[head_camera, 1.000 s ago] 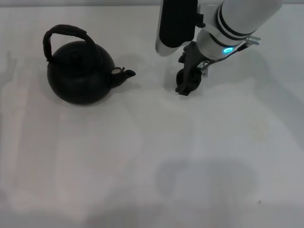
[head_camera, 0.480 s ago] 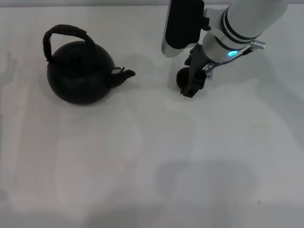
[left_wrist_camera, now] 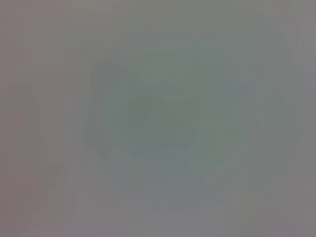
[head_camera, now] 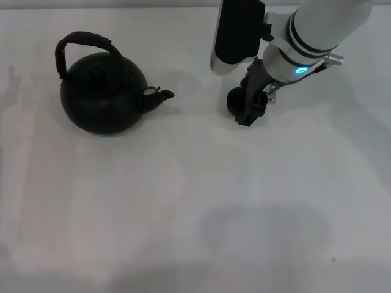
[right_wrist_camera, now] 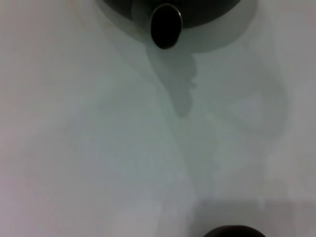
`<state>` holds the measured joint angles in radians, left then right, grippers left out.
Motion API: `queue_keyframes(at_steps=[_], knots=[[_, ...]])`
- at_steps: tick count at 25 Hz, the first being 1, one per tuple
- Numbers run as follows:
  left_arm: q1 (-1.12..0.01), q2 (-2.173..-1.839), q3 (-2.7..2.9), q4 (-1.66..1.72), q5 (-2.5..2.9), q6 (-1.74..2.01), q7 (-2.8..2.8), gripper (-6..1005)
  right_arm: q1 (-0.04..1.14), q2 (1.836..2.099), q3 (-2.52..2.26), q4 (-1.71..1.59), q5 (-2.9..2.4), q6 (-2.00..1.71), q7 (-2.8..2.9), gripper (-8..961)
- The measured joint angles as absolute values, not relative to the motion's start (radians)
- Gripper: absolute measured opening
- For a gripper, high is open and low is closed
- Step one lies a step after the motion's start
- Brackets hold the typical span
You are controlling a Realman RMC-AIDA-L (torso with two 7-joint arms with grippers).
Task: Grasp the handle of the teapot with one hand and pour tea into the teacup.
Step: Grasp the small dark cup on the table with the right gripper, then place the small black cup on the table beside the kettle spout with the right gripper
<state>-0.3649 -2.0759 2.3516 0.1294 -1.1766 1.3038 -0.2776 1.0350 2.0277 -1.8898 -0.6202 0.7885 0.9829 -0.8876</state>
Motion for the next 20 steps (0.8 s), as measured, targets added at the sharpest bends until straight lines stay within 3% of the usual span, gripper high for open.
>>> queue_keyframes(at_steps=[20], knots=[[-0.366,-2.073,2.348,0.125,-1.178,1.297,-0.277,861,1.004,2.027,-1.907,-0.798,0.784,1.119,-0.794,737]])
